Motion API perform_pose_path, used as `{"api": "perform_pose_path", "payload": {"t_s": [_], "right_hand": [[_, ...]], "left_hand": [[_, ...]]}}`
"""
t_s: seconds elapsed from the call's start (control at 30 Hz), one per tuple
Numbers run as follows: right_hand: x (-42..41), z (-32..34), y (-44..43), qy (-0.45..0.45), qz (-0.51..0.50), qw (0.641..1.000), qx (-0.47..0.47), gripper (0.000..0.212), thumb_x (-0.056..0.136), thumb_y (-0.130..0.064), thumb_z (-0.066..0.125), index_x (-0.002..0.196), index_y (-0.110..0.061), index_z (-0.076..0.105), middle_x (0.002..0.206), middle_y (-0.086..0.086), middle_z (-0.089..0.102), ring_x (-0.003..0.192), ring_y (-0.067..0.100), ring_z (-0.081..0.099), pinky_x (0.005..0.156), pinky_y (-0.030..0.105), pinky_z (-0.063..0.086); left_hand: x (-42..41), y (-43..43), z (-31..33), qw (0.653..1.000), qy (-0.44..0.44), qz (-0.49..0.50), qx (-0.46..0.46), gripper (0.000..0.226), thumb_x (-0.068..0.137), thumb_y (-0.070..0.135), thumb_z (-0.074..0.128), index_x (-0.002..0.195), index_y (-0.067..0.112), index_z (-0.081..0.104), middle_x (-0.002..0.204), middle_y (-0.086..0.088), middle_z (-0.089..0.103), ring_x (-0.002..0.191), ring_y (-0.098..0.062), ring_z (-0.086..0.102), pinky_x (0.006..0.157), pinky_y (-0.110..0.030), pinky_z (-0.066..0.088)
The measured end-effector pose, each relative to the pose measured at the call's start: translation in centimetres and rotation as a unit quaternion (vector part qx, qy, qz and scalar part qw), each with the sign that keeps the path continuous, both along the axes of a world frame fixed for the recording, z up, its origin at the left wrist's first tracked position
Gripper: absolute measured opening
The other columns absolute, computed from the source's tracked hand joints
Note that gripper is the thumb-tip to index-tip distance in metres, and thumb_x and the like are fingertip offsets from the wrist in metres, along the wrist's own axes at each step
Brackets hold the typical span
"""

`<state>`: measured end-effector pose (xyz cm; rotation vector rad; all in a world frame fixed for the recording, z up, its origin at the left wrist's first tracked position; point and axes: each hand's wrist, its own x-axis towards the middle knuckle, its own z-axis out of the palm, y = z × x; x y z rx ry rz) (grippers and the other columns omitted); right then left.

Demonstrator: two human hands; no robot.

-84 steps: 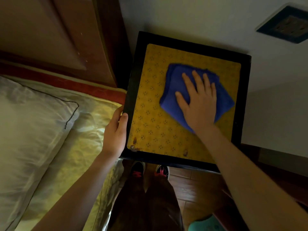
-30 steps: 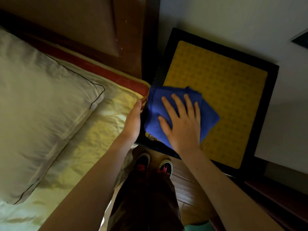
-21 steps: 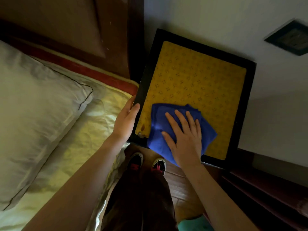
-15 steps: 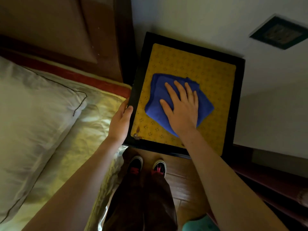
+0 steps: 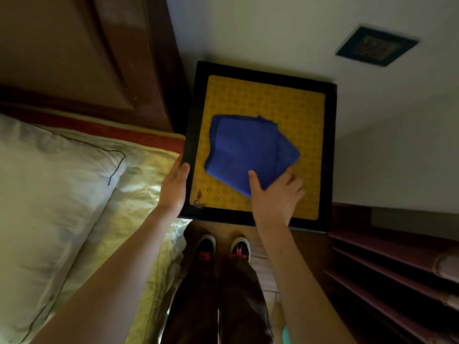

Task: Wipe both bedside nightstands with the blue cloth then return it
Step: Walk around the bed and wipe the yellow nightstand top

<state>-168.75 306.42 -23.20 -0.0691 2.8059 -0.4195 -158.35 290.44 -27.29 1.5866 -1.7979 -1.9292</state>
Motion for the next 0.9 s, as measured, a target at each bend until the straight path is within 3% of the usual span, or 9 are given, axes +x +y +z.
{"api": "perform_pose_path", "payload": {"t_s": [0.13, 0.23, 0.3, 0.4, 0.47, 0.53, 0.63, 0.73, 0.9], "right_hand": [[-0.1, 0.3, -2.2, -0.065, -0.089, 0.991, -0.075, 0.092, 0.076, -0.056, 0.071, 0.137, 0.001, 0.033, 0.133, 0.017, 0.044, 0.111, 0.032, 0.052, 0.089, 0.036, 0.047], [-0.8, 0.2, -2.5, -0.127, -0.202, 0.942, -0.236, 0.054, 0.075, -0.033, 0.080, 0.109, 0.000, 0.055, 0.112, 0.010, 0.063, 0.085, 0.024, 0.060, 0.059, 0.023, 0.047], [-1.0, 0.3, -2.4, -0.178, -0.244, 0.894, -0.331, 0.031, 0.078, -0.020, 0.078, 0.097, -0.006, 0.058, 0.099, 0.004, 0.063, 0.083, 0.021, 0.058, 0.062, 0.026, 0.045], [-0.9, 1.3, -2.3, -0.208, -0.261, 0.843, -0.422, 0.033, 0.081, -0.016, 0.076, 0.111, -0.012, 0.062, 0.104, 0.001, 0.063, 0.092, 0.019, 0.062, 0.073, 0.029, 0.051], [-0.8, 2.9, -1.9, -0.203, -0.210, 0.845, -0.447, 0.034, 0.084, -0.017, 0.073, 0.116, -0.017, 0.060, 0.109, 0.000, 0.064, 0.095, 0.016, 0.063, 0.074, 0.023, 0.053], [-1.0, 5.2, -1.0, -0.198, -0.141, 0.858, -0.452, 0.028, 0.088, -0.014, 0.069, 0.114, -0.017, 0.058, 0.106, -0.002, 0.064, 0.092, 0.010, 0.064, 0.077, 0.023, 0.055], [-1.4, 10.5, 0.5, -0.180, -0.081, 0.878, -0.437, 0.023, 0.089, -0.011, 0.067, 0.110, -0.006, 0.060, 0.097, -0.003, 0.063, 0.084, 0.004, 0.063, 0.074, 0.022, 0.055], [-1.1, 16.2, 2.2, -0.178, -0.055, 0.877, -0.443, 0.026, 0.090, -0.012, 0.066, 0.114, -0.006, 0.060, 0.098, -0.008, 0.063, 0.082, -0.002, 0.065, 0.069, 0.013, 0.053], [1.0, 25.9, 6.6, -0.169, -0.026, 0.876, -0.451, 0.024, 0.090, -0.014, 0.066, 0.113, -0.021, 0.061, 0.105, -0.013, 0.064, 0.085, -0.009, 0.065, 0.074, 0.012, 0.054]], "left_hand": [[0.1, 0.0, -0.3, 1.000, -0.005, 0.005, 0.000, 0.044, 0.101, 0.035, 0.037, 0.143, 0.026, 0.045, 0.140, 0.001, 0.056, 0.127, -0.020, 0.051, 0.109, -0.039, 0.039], [0.1, 0.1, -0.2, 1.000, -0.004, 0.002, -0.006, 0.043, 0.101, 0.033, 0.036, 0.143, 0.026, 0.045, 0.139, 0.003, 0.055, 0.124, -0.017, 0.052, 0.104, -0.033, 0.040], [0.0, 0.2, 0.0, 1.000, -0.013, 0.000, -0.015, 0.043, 0.102, 0.032, 0.036, 0.143, 0.026, 0.044, 0.139, 0.002, 0.054, 0.123, -0.016, 0.051, 0.099, -0.028, 0.038], [0.1, 0.2, 0.8, 1.000, -0.021, 0.007, -0.014, 0.043, 0.101, 0.027, 0.038, 0.143, 0.024, 0.044, 0.136, 0.000, 0.057, 0.121, -0.017, 0.052, 0.097, -0.029, 0.039], [0.5, 0.3, 2.1, 1.000, -0.031, 0.005, -0.005, 0.042, 0.099, 0.021, 0.040, 0.141, 0.023, 0.047, 0.124, 0.000, 0.061, 0.112, -0.017, 0.055, 0.091, -0.029, 0.040], [1.6, 0.5, 4.4, 0.999, -0.049, -0.008, 0.008, 0.039, 0.097, 0.023, 0.043, 0.136, 0.024, 0.051, 0.127, -0.002, 0.061, 0.116, -0.020, 0.056, 0.095, -0.033, 0.042], [3.5, 0.5, 8.9, 0.998, -0.057, -0.029, 0.019, 0.029, 0.091, 0.035, 0.045, 0.115, 0.029, 0.060, 0.126, -0.006, 0.064, 0.116, -0.023, 0.059, 0.103, -0.046, 0.045], [5.0, 0.8, 15.3, 0.999, -0.027, -0.035, 0.003, 0.021, 0.080, 0.044, 0.048, 0.095, 0.039, 0.062, 0.108, -0.003, 0.067, 0.104, -0.023, 0.063, 0.096, -0.046, 0.046], [7.7, 3.1, 27.2, 0.991, 0.023, -0.099, -0.084, 0.030, 0.096, 0.033, 0.049, 0.121, 0.021, 0.062, 0.116, 0.007, 0.063, 0.107, -0.006, 0.058, 0.091, -0.023, 0.043]]}}
